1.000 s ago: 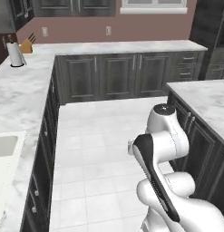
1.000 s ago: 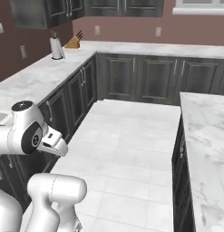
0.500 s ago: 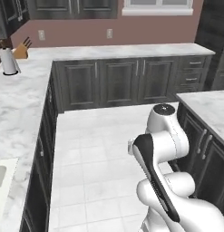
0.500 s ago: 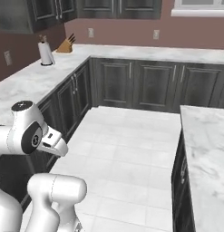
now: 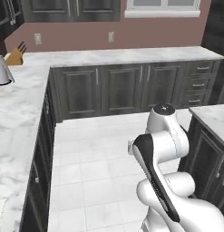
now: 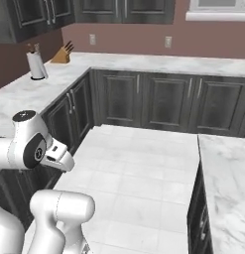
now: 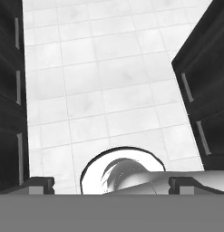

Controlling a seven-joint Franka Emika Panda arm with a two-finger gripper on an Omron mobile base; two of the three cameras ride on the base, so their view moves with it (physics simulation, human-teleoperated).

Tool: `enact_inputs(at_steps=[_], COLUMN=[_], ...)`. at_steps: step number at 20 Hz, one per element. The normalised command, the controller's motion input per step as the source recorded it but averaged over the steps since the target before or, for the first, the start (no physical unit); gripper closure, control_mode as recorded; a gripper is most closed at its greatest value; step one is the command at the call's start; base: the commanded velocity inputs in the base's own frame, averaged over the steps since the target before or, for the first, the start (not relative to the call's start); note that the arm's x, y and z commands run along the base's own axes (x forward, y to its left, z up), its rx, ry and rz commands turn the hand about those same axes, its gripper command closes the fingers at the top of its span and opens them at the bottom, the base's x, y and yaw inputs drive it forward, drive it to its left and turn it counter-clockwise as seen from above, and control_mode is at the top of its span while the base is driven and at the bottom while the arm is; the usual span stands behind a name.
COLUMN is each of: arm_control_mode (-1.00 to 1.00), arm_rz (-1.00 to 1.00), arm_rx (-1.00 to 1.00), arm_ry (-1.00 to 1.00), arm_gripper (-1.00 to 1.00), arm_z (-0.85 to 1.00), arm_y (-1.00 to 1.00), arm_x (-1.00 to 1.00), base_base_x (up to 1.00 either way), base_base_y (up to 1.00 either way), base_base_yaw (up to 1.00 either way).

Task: Pick the egg and butter from the fridge and place them by the bowl for mixing.

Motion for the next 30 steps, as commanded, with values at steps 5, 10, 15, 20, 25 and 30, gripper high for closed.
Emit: enact_inputs(at_steps=[5, 10, 15, 20, 25, 30], arm_control_mode=[1.0, 1.0, 1.0, 1.0, 1.0, 1.0], arm_rz=[0.0, 0.0, 0.0, 0.0, 0.0, 0.0], arm_rx=[0.0, 0.0, 0.0, 0.0, 0.0, 0.0], arm_ry=[0.0, 0.0, 0.0, 0.0, 0.0, 0.0], arm_gripper=[-1.0, -1.0, -1.0, -1.0, -1.0, -1.0], arm_z=[0.0, 0.0, 0.0, 0.0, 0.0, 0.0], arm_y=[0.0, 0.0, 0.0, 0.0, 0.0, 0.0], arm_x=[0.0, 0.0, 0.0, 0.0, 0.0, 0.0], base_base_x=[0.76, 0.71, 0.65, 0.63, 0.59, 0.54], base_base_y=[-0.04, -0.03, -0.01, 0.0, 0.0, 0.0], base_base_yaw=[-0.05, -0.11, -0.19, -0.23, -0.29, -0.37])
